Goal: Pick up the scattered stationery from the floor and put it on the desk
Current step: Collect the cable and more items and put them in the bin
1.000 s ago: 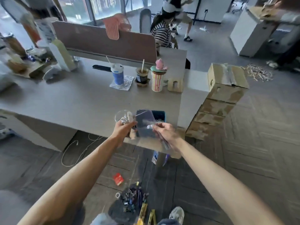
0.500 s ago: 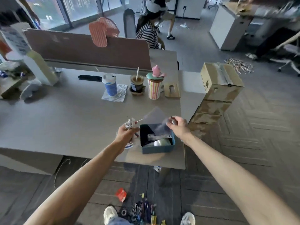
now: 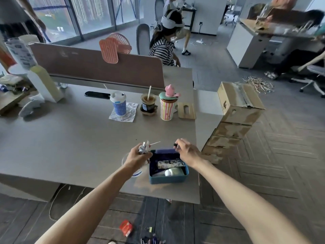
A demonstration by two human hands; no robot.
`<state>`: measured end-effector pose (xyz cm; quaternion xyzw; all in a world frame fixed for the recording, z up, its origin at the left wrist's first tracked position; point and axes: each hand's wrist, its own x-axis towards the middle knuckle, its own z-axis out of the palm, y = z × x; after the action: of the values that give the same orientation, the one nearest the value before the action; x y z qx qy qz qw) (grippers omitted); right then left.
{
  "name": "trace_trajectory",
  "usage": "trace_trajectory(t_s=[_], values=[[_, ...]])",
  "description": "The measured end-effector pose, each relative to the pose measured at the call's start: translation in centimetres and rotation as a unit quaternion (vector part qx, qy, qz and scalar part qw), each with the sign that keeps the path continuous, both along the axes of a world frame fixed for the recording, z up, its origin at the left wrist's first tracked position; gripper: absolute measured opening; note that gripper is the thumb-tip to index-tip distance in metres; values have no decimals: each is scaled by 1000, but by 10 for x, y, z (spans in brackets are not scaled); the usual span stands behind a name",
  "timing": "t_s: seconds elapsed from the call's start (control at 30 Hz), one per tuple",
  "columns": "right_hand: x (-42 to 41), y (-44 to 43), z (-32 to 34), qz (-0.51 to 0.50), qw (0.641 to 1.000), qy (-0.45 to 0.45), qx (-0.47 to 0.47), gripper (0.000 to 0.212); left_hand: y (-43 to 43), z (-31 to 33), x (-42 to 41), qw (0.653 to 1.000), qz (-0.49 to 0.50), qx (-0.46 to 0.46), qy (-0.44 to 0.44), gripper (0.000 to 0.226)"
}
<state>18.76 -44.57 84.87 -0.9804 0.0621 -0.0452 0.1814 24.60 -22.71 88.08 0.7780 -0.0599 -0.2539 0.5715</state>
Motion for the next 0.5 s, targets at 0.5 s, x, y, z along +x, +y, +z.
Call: trace_trajectory(t_s=[0.5], values=[[22, -10, -32, 70, 991, -21, -113, 16, -2, -4, 9, 1000, -22, 21, -8, 25]])
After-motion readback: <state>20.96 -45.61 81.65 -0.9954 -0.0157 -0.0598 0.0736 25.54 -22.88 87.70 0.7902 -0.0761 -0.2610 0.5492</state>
